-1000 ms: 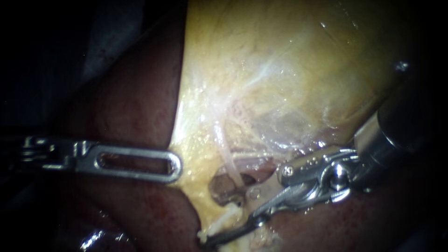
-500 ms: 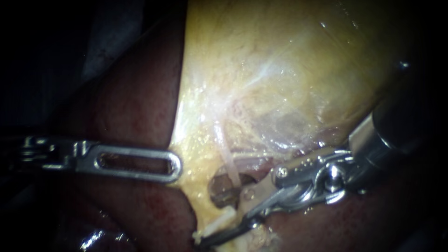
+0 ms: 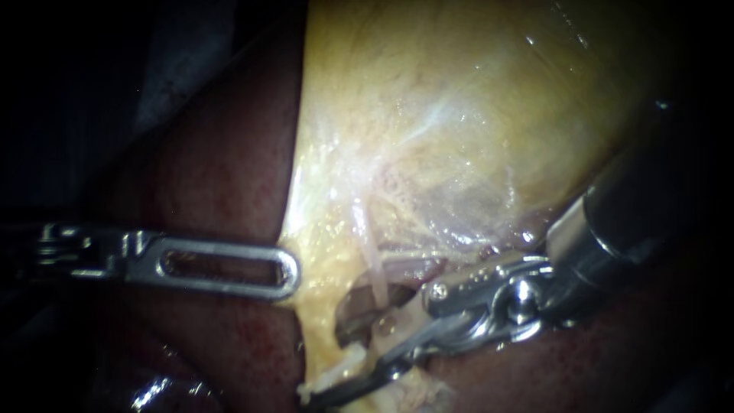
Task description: Going back first clip left tube
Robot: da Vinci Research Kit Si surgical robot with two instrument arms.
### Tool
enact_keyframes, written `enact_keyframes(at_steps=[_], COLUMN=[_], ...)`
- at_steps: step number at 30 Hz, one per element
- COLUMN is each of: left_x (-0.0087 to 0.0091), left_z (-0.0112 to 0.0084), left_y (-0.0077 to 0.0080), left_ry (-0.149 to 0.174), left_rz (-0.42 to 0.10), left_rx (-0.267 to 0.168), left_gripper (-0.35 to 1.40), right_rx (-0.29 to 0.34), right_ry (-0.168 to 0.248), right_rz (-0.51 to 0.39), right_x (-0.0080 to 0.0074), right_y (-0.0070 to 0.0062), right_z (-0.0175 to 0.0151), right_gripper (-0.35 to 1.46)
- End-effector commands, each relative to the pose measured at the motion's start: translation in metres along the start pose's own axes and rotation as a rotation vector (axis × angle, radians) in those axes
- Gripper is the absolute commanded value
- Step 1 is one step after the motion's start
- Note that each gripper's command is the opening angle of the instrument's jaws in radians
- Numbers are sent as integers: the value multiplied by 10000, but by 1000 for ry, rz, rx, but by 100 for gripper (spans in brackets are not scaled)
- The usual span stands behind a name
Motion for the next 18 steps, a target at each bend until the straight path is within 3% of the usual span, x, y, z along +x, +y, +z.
enact_keyframes(at_steps=[1, 10, 18], left_x=[0, -1, -11], left_z=[0, -1, -9], left_y=[0, 3, 24], left_ry=[0, 1, 3], left_rz=[0, 0, 0], left_rx=[-1, 0, 2], left_gripper=[-35, -35, -35], right_rx=[0, 3, -7], right_ry=[0, 1, 15], right_rz=[1, 4, -8], right_x=[0, 1, 7], right_y=[0, -2, 0], right_z=[1, -10, -36], right_gripper=[49, 49, 48])
